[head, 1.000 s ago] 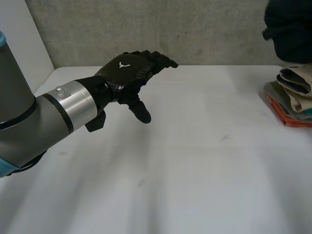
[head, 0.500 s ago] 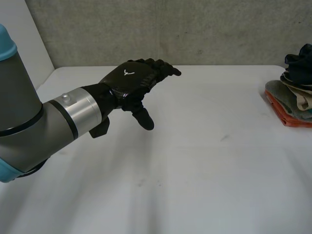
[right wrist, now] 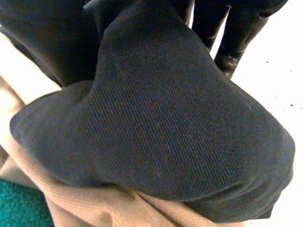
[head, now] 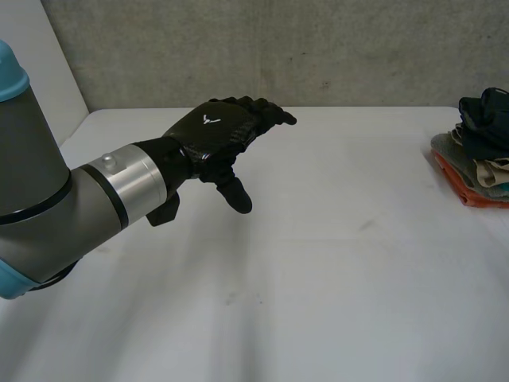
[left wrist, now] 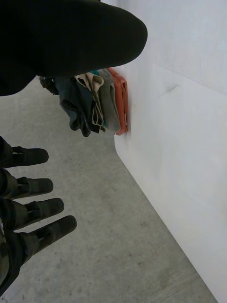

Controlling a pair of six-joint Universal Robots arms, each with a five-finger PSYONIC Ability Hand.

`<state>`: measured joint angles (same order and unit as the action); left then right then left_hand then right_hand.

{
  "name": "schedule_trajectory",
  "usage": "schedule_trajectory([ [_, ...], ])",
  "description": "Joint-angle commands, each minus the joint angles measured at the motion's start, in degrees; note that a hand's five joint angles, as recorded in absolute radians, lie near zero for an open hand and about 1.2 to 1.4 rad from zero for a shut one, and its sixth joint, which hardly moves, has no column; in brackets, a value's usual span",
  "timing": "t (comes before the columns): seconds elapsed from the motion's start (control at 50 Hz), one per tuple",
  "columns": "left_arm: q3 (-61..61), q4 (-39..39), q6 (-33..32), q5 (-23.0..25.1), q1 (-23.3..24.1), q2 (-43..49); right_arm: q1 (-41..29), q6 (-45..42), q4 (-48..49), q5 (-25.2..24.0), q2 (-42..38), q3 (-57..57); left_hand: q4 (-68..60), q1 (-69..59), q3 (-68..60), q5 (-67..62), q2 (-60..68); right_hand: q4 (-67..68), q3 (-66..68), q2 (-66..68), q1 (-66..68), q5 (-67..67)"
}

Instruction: Fold the laundry.

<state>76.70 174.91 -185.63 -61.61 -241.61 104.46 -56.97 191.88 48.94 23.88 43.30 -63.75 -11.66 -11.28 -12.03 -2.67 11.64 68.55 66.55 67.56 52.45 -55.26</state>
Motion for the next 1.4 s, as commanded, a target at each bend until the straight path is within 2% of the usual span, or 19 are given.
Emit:
schedule_trajectory([
  [0.02, -0.1, 0.1, 0.0, 0.0, 0.0, 0.0, -0.1, -2.8, -0.1, 0.0, -2.3, 1.6, -1.4, -1.8, -1.0, -0.4, 1.4, 11.5, 13.5, 12.4, 27.6, -14.7],
  [0.06, -0.1, 0.1, 0.0, 0.0, 0.0, 0.0, -0.1, -4.2, -0.3, 0.0, -2.6, 1.3, -1.4, -1.8, -1.0, -0.4, 1.4, 7.5, 9.5, 8.5, 23.6, -10.8],
  [0.1, -0.1, 0.1, 0.0, 0.0, 0.0, 0.0, -0.1, -4.8, -1.0, 0.0, -2.5, 0.9, -1.4, -1.8, -1.0, -0.4, 1.4, -20.7, -18.6, -19.7, -4.6, 17.4],
  [0.12, -0.1, 0.1, 0.0, 0.0, 0.0, -0.1, -0.1, -5.0, -2.0, 0.1, -2.0, 0.4, -1.4, -1.8, -1.0, -0.4, 1.4, -58.5, -56.5, -57.6, -42.4, 55.3],
  [0.24, -0.1, 0.1, 0.0, 0.0, -0.1, -0.4, 0.4, -5.0, -5.2, 2.9, 4.5, -1.8, -1.4, -1.8, -1.0, -0.4, 1.4, -58.5, -56.5, -57.6, -42.4, 55.3],
  [0.46, -0.1, 0.1, 0.0, 0.0, -0.1, -0.7, 8.8, -9.2, -13.3, 8.2, 16.6, -9.6, -1.4, -1.8, -1.0, -0.4, 1.4, -58.5, -56.5, -57.6, -42.4, 55.3],
  [0.54, -0.1, 0.1, 0.0, 0.0, -0.1, -0.7, 12.0, -11.1, -14.7, 12.3, 18.4, -10.4, -1.4, -1.8, -1.0, -0.4, 1.4, -58.5, -56.5, -57.6, -42.4, 55.3],
  [0.62, -0.1, 0.1, 0.0, 0.0, -0.1, -0.8, 15.6, -13.8, -15.3, 21.0, 19.0, -9.1, -1.3, -1.6, -0.9, -0.2, 1.3, -58.5, -56.5, -57.6, -42.4, 55.3],
  [0.7, -0.1, 0.1, 0.0, 0.0, 0.0, -1.2, 16.8, -19.3, -18.3, 34.5, 21.1, -5.9, -1.3, -1.6, -0.9, -0.2, 1.3, -58.5, -56.5, -57.6, -42.4, 55.3],
  [0.72, -0.2, 0.1, 0.0, 0.0, -0.1, -1.4, 16.7, -21.4, -20.4, 40.4, 22.6, -4.8, -1.3, -1.6, -0.9, -0.2, 1.3, -58.5, -56.5, -57.6, -42.4, 55.3],
  [0.78, -0.3, 0.1, 0.1, 0.0, -0.1, -2.1, 16.3, -23.4, -23.4, 46.9, 25.9, -3.1, -1.3, -1.6, -0.9, -0.2, 1.3, -58.5, -56.5, -57.6, -42.4, 55.3],
  [0.82, -0.5, 0.1, 0.3, 0.0, -0.3, -2.2, 14.0, -24.3, -25.6, 49.8, 29.0, -2.9, -1.3, -1.6, -0.9, -0.2, 1.3, -58.5, -56.5, -57.6, -42.4, 55.3],
  [1.02, -1.0, 0.2, 3.0, -1.0, -0.8, -3.3, -5.3, -24.4, -30.4, 49.7, 39.8, -5.9, -1.3, -1.6, -0.9, -0.2, 1.3, -58.5, -56.5, -57.6, -42.4, 55.3],
  [1.04, -1.1, 0.3, 3.3, -1.6, -0.9, -3.6, -9.5, -24.5, -31.3, 49.2, 41.0, -7.0, -1.3, -1.6, -0.9, -0.2, 1.3, -58.5, -56.5, -57.6, -42.4, 55.3],
  [1.12, -1.2, 1.7, 4.4, -6.5, -1.3, -5.0, -21.0, -24.2, -32.8, 49.6, 43.0, -10.5, -1.1, -1.5, -0.7, -0.1, 1.1, -58.5, -56.5, -57.6, -42.4, 55.3],
  [1.22, 1.1, 5.0, 4.7, -18.6, -2.6, -7.5, -35.6, -24.3, -34.0, 50.2, 44.2, -18.5, 0.9, 0.6, 1.3, 1.9, -0.9, -58.5, -56.5, -57.6, -42.4, 55.3],
  [1.28, 3.4, 6.6, 4.1, -23.6, -3.3, -7.8, -40.9, -24.4, -33.7, 51.2, 43.9, -21.8, 1.4, 1.1, 1.8, 2.5, -1.4, -58.5, -56.5, -57.6, -42.4, 55.3],
  [1.32, 5.2, 7.4, 4.0, -25.8, -4.0, -7.9, -45.3, -24.4, -32.9, 54.1, 43.3, -24.1, 1.7, 1.3, 2.0, 2.7, -1.6, -58.5, -56.5, -57.6, -42.4, 55.3],
  [1.4, 7.8, 7.6, 4.0, -25.5, -5.3, -7.9, -49.6, -24.8, -31.1, 62.1, 40.2, -25.6, 1.7, 1.3, 2.0, 2.7, -1.6, -58.5, -56.5, -57.6, -42.4, 55.3],
])
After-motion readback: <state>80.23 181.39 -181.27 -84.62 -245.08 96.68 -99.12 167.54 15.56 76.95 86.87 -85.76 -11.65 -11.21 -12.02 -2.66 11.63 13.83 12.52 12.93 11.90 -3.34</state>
